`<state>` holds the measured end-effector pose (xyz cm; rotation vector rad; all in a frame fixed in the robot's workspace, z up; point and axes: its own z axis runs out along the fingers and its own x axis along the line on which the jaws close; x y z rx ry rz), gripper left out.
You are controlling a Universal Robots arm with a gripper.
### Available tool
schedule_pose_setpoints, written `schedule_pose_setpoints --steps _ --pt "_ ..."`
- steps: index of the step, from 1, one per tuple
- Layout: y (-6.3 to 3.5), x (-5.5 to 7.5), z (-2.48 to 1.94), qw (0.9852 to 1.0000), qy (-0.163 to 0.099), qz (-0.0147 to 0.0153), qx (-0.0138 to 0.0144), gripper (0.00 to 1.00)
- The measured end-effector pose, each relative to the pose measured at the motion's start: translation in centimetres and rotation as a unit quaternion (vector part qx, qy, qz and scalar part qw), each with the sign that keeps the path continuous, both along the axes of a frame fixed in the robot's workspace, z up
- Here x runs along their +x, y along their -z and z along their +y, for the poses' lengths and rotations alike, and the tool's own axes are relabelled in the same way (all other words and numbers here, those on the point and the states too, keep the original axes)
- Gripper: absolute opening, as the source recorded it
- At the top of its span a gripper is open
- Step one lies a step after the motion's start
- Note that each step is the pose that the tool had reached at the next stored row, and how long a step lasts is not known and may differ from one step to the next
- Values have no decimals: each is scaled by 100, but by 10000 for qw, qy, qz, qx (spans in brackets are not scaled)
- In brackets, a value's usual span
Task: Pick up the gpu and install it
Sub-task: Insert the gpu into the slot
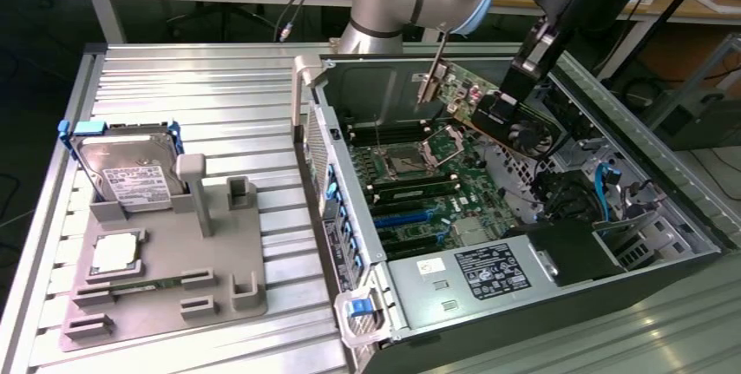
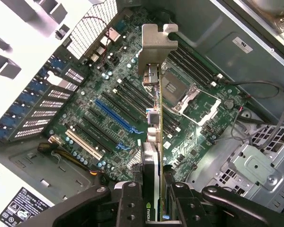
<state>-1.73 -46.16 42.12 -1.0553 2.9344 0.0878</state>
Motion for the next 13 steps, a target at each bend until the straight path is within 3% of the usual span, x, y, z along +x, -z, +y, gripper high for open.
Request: schedule_pose_setpoints --steps 13 --pt "0 -2 0 9998 -223 0 0 27"
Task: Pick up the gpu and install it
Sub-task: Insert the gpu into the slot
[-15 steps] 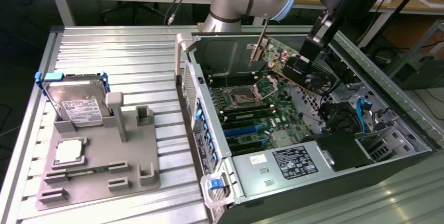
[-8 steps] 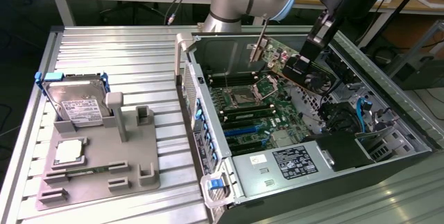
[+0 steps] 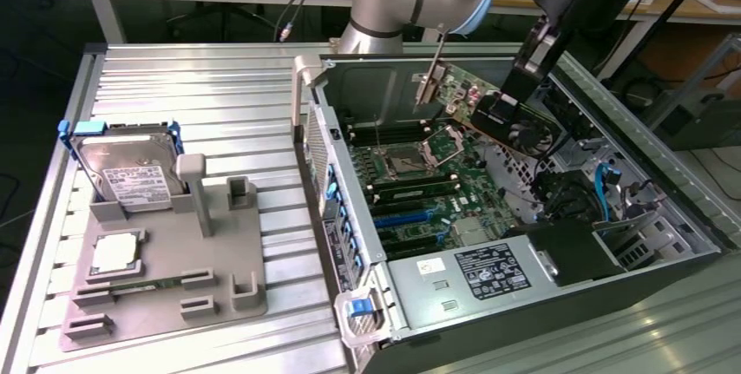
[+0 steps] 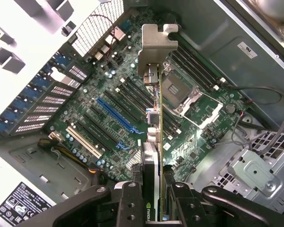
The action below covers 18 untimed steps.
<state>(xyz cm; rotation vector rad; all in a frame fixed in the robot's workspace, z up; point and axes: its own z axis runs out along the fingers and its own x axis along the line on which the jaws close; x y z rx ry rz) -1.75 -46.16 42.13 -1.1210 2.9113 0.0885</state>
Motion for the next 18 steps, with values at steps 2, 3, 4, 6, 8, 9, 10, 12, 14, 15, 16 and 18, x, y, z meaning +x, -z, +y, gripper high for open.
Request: schedule_pose_setpoints --steps 2,3,4,6,8,9,10,12,14,15,16,18 --pt "0 0 0 10000 -37 0 0 27" --pt "0 0 0 10000 -55 0 0 27" --pt "0 0 0 10000 -73 0 0 27" --pt "0 0 0 9999 -111 0 0 27" --pt "0 0 0 9999 -143 0 0 27" --pt "0 0 0 9999 -155 0 0 27" --pt "0 0 0 9999 -168 0 0 27" --pt "0 0 0 9998 -196 0 1 27" --pt "0 0 0 9998 -203 0 0 27" --pt "0 0 0 9998 -203 0 0 27" --pt "0 0 0 9998 -203 0 0 27" --pt "1 0 0 9998 -204 0 1 27"
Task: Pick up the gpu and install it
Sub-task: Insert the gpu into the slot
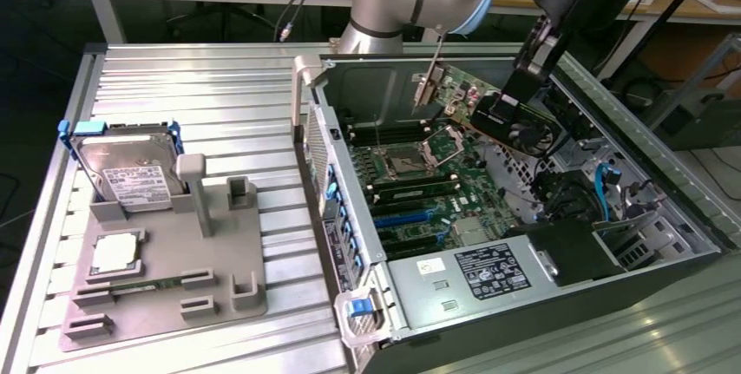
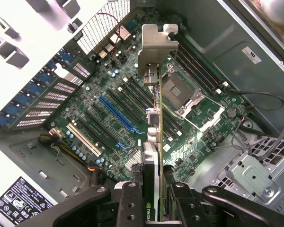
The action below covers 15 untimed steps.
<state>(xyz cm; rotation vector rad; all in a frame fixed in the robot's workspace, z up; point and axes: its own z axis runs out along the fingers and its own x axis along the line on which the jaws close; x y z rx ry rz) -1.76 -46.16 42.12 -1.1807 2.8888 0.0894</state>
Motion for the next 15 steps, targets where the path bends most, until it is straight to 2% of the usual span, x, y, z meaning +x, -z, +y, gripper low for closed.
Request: schedule_pose_setpoints --steps 15 --pt "0 0 0 9999 -133 0 0 27"
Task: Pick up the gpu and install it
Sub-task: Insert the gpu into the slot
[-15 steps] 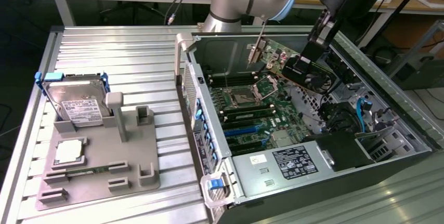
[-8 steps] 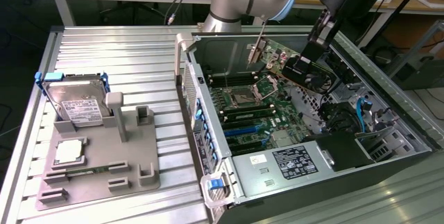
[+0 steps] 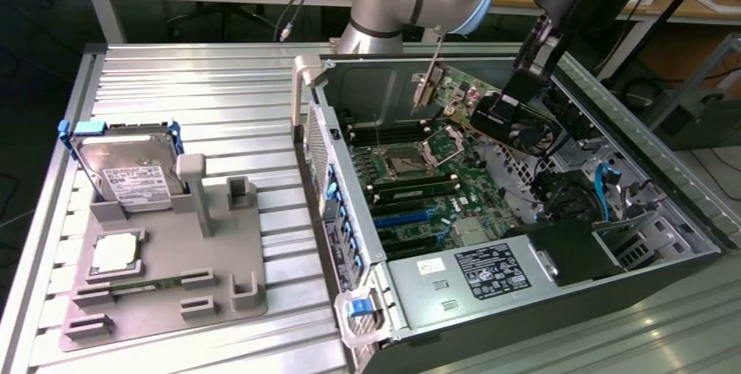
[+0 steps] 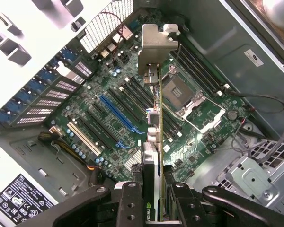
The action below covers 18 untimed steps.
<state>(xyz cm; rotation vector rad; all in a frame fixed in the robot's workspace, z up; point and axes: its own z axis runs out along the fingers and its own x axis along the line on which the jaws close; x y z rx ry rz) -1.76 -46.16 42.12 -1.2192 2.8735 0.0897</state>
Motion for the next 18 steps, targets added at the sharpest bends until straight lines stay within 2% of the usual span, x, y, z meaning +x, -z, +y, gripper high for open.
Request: schedule_pose_setpoints --steps 18 --pt "-1 0 0 9997 -255 0 -1 27"
